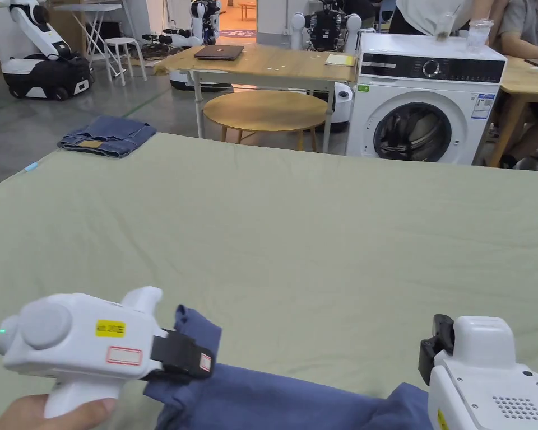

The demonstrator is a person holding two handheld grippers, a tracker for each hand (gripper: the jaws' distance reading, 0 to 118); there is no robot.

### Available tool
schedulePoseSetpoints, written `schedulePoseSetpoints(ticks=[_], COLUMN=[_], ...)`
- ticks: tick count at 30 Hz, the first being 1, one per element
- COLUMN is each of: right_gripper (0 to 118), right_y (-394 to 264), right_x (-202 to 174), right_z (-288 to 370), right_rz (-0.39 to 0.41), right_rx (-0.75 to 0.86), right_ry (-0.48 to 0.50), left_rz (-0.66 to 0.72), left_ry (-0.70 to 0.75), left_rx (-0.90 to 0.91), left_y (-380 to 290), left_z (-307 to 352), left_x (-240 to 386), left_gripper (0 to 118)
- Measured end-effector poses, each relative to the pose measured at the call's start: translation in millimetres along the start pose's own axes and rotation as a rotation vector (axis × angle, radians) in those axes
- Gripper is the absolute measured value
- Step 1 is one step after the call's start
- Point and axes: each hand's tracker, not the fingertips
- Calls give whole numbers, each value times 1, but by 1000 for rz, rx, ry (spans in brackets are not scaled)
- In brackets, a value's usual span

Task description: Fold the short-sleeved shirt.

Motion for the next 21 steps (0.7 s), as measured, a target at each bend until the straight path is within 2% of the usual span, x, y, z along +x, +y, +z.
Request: schedulePoseSetpoints(ticks=[7,10,13,18,21], right_gripper=[0,0,0,0,0], right_y=[-7,-8,-7,-7,-9], right_x=[7,8,8,5,6], right_z=[2,4,5,6,4], right_rz=[1,-5,-5,9,13], right_rx=[-32,-41,-46,-48,-52], right_ry=[-23,-29,-33,-24,-17], left_rz=[9,24,68,69,63], left_ry=[79,171,174,142,119], left_rx=[-204,-207,-178,-150,-126], left_y=[-11,-15,-15,-15,-14], left_z=[-103,-131,-134,-120,-100], left_x=[18,21,22,26,31], left_gripper=[3,3,5,28,34])
